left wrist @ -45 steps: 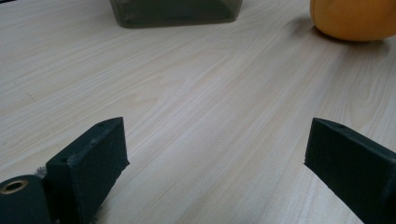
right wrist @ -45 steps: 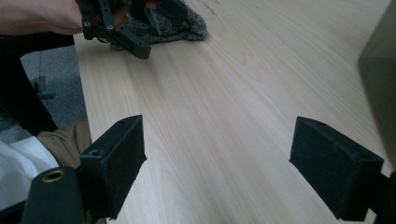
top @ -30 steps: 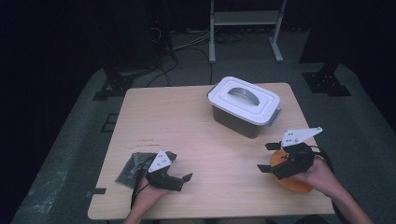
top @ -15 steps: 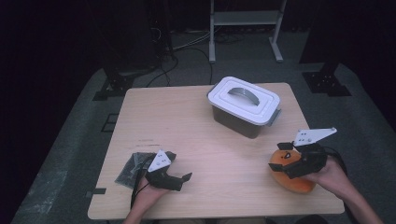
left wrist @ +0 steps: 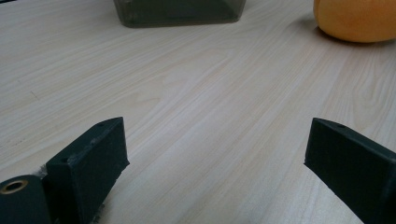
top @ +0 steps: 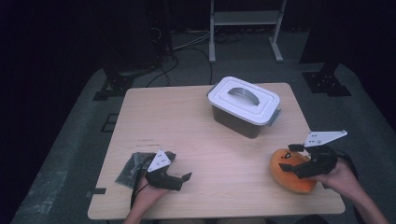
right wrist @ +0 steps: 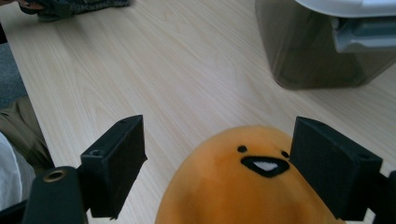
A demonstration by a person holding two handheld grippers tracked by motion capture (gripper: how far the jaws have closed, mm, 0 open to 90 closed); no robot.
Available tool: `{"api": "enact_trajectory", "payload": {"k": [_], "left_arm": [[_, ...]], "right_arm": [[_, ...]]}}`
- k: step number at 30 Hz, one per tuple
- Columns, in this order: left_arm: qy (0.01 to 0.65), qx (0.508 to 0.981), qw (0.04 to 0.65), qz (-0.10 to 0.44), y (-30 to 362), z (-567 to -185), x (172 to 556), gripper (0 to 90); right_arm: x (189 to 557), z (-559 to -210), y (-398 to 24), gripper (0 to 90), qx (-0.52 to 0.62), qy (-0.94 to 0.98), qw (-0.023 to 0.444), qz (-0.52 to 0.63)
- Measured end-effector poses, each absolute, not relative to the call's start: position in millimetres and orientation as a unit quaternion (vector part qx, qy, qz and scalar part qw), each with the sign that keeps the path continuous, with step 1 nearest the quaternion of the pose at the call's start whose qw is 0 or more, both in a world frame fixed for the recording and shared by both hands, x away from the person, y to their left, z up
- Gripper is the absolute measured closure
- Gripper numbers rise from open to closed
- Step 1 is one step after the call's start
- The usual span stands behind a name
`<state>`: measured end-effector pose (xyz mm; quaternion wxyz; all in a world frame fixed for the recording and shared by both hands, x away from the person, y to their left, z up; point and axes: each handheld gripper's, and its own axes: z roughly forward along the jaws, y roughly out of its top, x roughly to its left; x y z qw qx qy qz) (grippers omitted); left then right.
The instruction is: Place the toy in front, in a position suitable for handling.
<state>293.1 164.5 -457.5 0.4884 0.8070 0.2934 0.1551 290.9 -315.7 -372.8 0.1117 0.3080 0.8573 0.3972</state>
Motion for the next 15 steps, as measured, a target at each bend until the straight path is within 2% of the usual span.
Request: {"api": "enact_trajectory", "payload": {"k": [15], "left_arm": [[0.292,0.808,0.486,0.156,164,-458,293,4.9]], "right_arm": [[287,-385,-338,20.8,0.336,0.849,0.116,0.391]]}}
